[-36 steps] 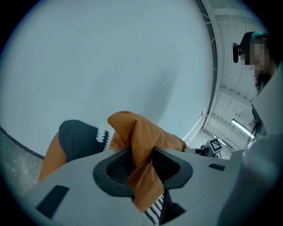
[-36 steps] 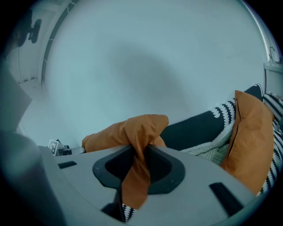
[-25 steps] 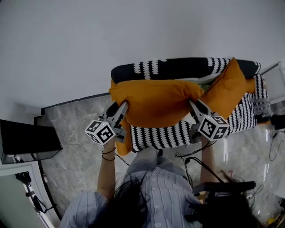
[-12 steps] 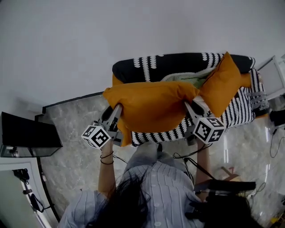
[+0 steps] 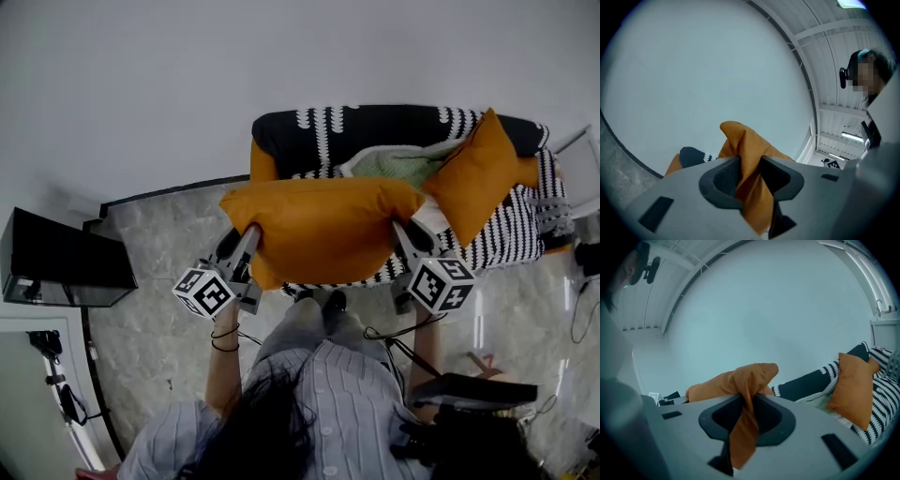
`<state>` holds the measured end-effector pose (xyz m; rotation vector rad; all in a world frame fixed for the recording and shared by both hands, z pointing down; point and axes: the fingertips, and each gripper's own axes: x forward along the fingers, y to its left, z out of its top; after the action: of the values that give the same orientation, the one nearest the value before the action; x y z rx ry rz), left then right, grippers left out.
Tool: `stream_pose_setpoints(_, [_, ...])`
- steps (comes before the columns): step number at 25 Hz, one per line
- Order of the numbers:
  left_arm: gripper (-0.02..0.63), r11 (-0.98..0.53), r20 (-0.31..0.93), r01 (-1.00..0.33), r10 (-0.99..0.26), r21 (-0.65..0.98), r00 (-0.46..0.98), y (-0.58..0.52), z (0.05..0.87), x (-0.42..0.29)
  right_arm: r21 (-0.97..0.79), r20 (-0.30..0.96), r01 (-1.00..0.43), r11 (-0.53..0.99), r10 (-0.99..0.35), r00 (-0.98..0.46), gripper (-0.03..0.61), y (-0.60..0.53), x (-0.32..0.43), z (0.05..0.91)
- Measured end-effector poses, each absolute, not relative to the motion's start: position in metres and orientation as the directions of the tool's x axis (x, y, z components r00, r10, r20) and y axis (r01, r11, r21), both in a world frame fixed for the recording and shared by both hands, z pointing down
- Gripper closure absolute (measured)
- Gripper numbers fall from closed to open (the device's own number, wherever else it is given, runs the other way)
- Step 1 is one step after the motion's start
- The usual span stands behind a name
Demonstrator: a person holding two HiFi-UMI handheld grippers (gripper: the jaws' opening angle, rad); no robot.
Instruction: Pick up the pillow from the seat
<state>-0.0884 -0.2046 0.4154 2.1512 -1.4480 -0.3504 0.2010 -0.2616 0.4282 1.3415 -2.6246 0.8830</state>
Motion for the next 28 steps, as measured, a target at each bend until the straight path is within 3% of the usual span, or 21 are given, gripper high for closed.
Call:
stream_pose_setpoints(13, [0.471, -0.305, 0.06, -0.796, -0.918, 0.523, 0.392, -0.184, 0.397, -0.112, -0.451, 0.271, -0.765, 0.459, -0.746, -0.608, 0.489, -0.249, 0.177, 0.41])
stream_pose_setpoints(28, [0.471, -0.396, 0.014, -0.744, -0.879, 0.538, 0.478, -0.105, 0.395, -0.217, -0.431, 0.273, -0.817, 0.383, -0.808, -0.523, 0.489, -0.149, 0.077, 0.407])
